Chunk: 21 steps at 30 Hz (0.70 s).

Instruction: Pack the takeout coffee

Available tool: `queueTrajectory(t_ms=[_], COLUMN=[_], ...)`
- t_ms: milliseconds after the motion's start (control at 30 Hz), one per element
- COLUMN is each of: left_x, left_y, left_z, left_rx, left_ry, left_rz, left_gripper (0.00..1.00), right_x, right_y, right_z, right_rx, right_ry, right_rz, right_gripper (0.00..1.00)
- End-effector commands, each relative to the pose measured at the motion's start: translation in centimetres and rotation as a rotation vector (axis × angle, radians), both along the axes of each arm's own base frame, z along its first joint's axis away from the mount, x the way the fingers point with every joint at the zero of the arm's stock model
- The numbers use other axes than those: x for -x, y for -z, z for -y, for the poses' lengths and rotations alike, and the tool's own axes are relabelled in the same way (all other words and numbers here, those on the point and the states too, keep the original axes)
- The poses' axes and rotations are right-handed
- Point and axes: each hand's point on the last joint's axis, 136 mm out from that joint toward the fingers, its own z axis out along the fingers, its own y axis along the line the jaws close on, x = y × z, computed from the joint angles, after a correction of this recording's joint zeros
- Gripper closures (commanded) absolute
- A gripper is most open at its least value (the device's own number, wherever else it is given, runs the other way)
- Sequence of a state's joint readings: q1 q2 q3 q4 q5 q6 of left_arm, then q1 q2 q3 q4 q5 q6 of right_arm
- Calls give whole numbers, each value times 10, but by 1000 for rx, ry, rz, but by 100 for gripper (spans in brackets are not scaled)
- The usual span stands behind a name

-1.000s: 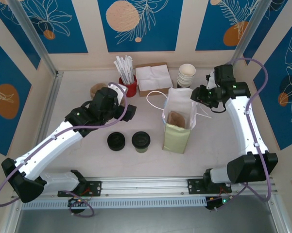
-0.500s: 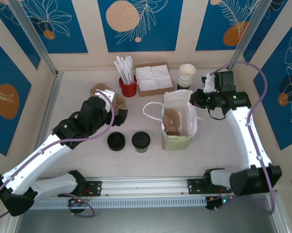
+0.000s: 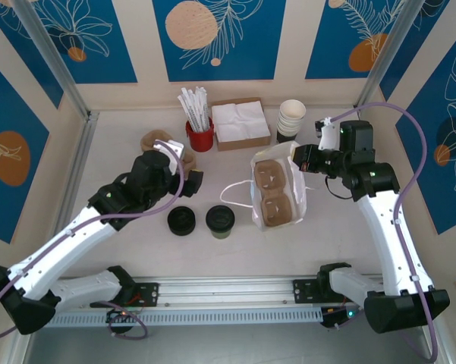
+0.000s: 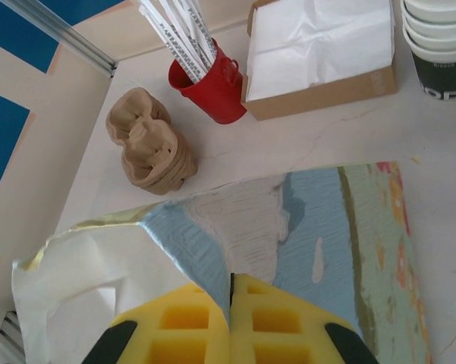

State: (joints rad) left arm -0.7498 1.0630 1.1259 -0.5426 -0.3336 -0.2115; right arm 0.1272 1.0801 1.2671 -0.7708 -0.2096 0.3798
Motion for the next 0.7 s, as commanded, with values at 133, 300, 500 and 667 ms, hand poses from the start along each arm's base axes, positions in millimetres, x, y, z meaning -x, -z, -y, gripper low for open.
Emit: queueTrajectory(t_ms=[133,300,500,667], left_x=[-8,-5,11,33], left_y=[-46,-84,-111,-101], left_z=[32,74,139,191], left_rx=[104,136,167,138], left_ry=[91,223,374,461], left_rz=[-1,-30,-121,-237], left_gripper=[9,19,29,36], right_x=[-12,-16,-15,-13], right_y=[-2,2,4,12], right_z=[-3,-3,-5,2], right_rx=[-50,-69,-102,-149], right_ry=[55,103,172,295], right_rz=[-53,-102,-148,-243], right_gripper=[100,100,100,100])
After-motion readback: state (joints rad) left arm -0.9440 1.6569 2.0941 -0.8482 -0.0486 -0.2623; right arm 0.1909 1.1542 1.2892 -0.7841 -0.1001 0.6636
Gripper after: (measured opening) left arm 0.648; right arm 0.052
